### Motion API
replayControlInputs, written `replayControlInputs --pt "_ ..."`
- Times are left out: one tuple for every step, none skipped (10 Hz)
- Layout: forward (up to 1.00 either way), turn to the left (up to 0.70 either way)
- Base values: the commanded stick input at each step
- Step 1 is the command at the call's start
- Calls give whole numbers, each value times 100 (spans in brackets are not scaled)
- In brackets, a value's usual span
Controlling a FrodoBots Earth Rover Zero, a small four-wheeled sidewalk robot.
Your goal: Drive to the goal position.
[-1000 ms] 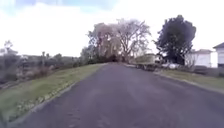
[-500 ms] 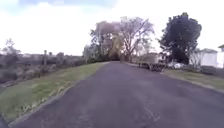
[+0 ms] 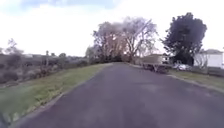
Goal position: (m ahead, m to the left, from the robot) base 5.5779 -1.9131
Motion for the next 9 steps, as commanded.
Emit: replayControlInputs --pt "85 0" --pt "85 0" --pt "85 0" --pt "85 0" --pt "85 0" --pt "85 -10" --pt "85 -25" --pt "85 -31" --pt "85 -34"
